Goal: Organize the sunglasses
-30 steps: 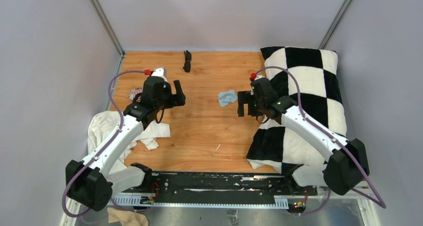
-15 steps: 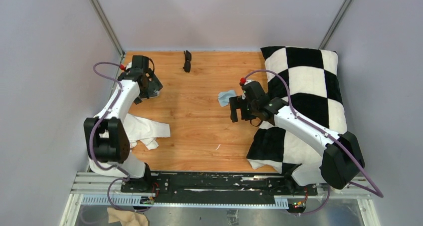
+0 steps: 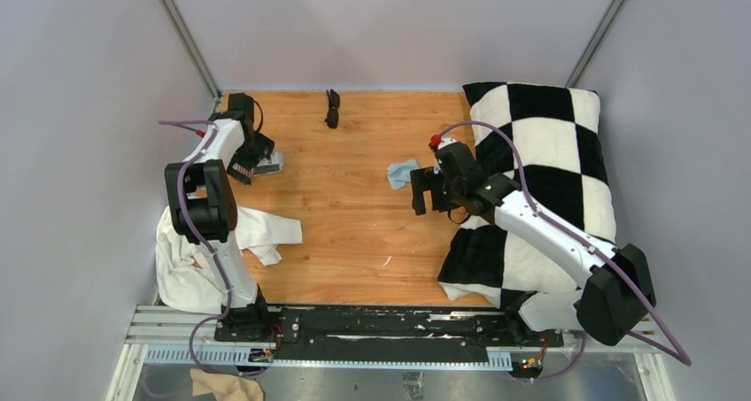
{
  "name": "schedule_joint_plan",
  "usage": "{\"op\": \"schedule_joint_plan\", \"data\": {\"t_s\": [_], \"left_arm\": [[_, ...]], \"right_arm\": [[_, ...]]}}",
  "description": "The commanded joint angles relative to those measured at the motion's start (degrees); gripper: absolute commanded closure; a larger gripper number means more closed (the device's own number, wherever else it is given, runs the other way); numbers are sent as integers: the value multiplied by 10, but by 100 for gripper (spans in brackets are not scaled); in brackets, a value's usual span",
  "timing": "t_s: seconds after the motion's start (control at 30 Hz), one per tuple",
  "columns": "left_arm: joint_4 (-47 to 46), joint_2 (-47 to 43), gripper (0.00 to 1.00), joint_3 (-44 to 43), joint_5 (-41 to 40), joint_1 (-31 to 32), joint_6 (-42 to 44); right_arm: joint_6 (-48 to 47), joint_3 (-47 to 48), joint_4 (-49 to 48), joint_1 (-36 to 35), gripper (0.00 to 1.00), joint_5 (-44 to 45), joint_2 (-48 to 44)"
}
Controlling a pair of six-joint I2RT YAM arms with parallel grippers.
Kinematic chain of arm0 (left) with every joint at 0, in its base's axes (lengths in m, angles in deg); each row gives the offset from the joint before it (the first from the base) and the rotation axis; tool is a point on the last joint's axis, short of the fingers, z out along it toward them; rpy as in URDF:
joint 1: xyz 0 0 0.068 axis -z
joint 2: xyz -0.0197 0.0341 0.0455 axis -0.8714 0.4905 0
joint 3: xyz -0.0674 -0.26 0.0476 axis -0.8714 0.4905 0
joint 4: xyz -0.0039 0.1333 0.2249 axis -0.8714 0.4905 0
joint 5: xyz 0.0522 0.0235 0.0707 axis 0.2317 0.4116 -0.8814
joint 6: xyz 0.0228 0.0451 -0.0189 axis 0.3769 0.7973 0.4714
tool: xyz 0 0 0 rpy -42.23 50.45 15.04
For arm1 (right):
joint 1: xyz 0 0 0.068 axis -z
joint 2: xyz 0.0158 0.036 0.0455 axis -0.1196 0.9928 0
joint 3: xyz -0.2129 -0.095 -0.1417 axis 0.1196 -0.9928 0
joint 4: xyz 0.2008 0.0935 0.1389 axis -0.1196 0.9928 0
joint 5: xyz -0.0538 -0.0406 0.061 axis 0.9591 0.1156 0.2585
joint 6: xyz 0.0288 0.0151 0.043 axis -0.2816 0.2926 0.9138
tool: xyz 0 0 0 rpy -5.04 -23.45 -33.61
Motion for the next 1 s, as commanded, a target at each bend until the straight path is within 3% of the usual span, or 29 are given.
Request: {"op": "schedule_joint_plan", "data": {"t_s": [0.0, 0.6, 0.9, 0.97], "left_arm": [[13, 26, 0, -33, 2, -15, -76], [13, 142, 2, -104, 90, -39, -165], [12, 117, 41, -101, 88, -39, -109], [12, 108, 45, -87, 90, -39, -84]], "right_arm": [[-12, -7, 29, -6, 2, 14, -20], [-17, -22, 52, -7, 2, 18, -21], [-12, -28, 53, -6, 2, 23, -9], [-10, -26, 51, -6, 2, 24, 0]]}}
